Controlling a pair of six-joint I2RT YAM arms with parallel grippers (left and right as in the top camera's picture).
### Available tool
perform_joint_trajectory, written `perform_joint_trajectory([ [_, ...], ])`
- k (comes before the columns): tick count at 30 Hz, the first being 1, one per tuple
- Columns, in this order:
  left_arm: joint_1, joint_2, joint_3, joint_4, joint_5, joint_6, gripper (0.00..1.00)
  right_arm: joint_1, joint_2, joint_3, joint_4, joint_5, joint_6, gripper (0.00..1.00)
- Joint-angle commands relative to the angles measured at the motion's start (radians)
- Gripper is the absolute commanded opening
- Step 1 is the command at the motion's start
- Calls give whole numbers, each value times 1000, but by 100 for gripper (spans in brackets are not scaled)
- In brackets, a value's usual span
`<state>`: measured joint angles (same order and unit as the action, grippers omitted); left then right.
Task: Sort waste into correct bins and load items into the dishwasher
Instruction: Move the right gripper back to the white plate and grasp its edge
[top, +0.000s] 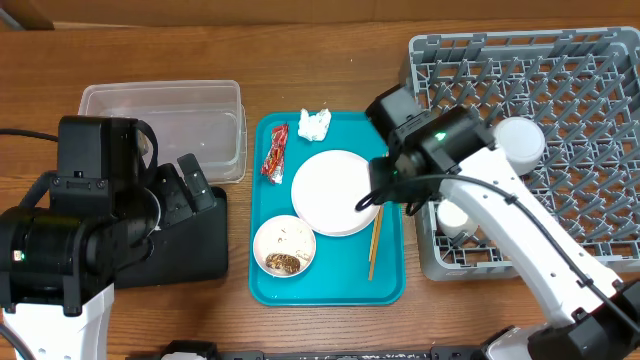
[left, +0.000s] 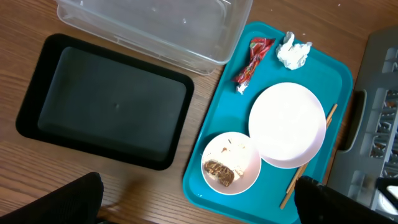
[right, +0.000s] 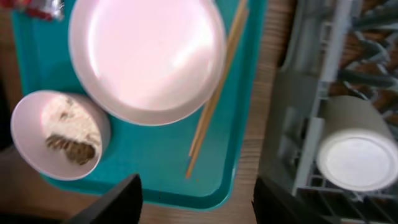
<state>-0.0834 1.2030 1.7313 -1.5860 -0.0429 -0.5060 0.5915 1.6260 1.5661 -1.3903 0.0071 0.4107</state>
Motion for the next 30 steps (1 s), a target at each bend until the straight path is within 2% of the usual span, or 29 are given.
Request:
perform_joint_trajectory([
  [1, 6, 3, 10, 1, -19, -14, 100, 39, 7, -31, 35, -53, 3, 64],
  [6, 6, 3, 10, 1, -19, -14, 100, 39, 26, -156, 147, -94, 231, 65],
  [13, 6, 3, 10, 1, -19, -14, 100, 1, 59, -330, 300, -303, 369, 54],
  [15, 6, 3, 10, 1, -19, -14, 100, 0, 79, -343, 319, -320, 416, 50],
  [22, 6, 3, 10, 1, -19, -14, 100, 0, 150, -347, 429, -323, 569, 50],
  [30, 6, 3, 10, 1, -19, -14, 100, 4, 188, -382, 434, -323, 690, 49],
])
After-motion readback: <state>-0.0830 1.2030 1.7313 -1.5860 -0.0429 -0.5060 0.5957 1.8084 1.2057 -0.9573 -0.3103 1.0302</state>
